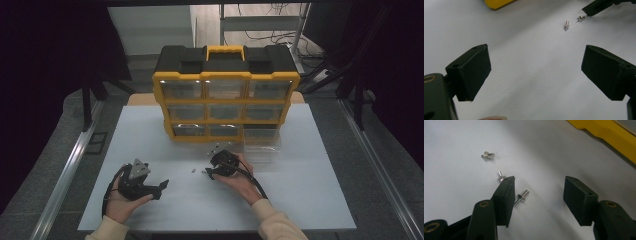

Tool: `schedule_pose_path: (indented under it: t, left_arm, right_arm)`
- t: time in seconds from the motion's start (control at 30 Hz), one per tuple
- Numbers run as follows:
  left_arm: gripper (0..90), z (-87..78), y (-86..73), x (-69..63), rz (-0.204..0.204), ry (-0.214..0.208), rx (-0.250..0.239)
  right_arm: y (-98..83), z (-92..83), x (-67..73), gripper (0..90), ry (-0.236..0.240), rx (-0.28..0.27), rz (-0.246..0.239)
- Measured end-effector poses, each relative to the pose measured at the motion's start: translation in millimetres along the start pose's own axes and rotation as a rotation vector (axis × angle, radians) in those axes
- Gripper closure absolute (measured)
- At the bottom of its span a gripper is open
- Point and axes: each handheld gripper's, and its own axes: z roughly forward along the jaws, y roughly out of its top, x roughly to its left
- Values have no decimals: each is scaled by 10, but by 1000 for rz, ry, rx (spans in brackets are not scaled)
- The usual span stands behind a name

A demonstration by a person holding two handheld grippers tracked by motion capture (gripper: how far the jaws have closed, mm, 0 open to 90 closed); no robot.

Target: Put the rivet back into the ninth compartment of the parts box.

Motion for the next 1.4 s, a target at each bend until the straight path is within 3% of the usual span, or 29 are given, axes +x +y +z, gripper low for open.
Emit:
schedule_pose_path:
  t: [0.2, 0.5, 0.73, 0.83, 1.17, 1.4]
  left_arm:
    - [93, 1, 1, -4, 1, 2, 1]
    - [93, -11, -7, 0, 0, 5, -2]
    - [93, -8, -7, -3, 3, 6, 1]
    - [93, -4, -9, -7, 5, 6, 3]
    - [93, -9, -7, -4, 3, 7, 1]
    - [93, -17, -11, 4, 0, 8, -2]
  right_arm:
    - [21, 4, 12, 618, 35, 13, -2]
    - [35, -18, 12, 776, 55, 39, 13]
    - [32, -29, 17, 758, 54, 48, 14]
    - [30, -34, 20, 819, 57, 54, 19]
    - [28, -45, 11, 830, 71, 52, 23]
    - [49, -145, -33, 830, 79, 14, 37]
